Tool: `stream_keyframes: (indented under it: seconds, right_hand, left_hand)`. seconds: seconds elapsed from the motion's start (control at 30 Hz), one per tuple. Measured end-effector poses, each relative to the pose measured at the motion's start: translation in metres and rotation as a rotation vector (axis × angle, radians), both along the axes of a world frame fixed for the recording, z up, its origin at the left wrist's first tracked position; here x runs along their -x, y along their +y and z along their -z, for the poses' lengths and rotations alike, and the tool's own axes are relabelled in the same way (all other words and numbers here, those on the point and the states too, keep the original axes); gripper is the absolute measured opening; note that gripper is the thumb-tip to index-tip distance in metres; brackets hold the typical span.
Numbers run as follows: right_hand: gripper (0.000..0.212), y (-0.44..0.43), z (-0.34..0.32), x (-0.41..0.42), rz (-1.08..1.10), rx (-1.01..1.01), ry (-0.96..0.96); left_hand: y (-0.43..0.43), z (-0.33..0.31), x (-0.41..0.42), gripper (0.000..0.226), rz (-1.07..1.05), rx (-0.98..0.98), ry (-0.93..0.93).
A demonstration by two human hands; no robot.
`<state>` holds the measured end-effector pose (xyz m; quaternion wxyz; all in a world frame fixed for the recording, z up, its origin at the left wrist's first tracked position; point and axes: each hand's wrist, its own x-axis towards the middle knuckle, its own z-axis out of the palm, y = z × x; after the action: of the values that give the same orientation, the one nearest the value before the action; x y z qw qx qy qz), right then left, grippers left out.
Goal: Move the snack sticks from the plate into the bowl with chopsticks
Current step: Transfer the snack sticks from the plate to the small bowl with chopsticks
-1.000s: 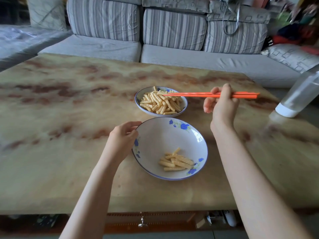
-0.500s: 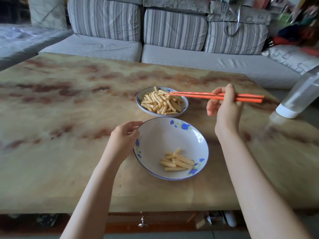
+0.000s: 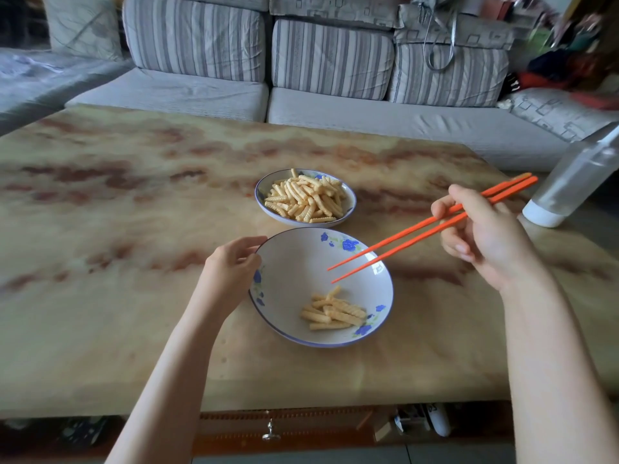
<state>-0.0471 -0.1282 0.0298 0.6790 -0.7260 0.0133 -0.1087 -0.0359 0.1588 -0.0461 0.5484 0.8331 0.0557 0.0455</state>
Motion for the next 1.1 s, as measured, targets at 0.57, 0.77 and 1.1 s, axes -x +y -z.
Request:
stream_keyframes:
  seconds: [0.57, 0.77, 1.1]
  right_hand:
    - [0.043, 0.005, 0.015, -0.005, -0.042, -0.014, 0.100]
    - [0.040, 0.011, 0.014, -0.007, 0.023, -0.166, 0.019]
    - [0.036, 0.043, 0.013, -0.029, 0.310, -0.392, -0.153]
  left_hand:
    - [0.000, -0.001, 0.001, 0.041, -0.001, 0.016, 0.008]
    - [0.000, 0.000, 0.000, 0.041, -0.002, 0.010, 0.005]
    - [0.000, 0.000, 0.000, 0.041, -0.005, -0.002, -0.002]
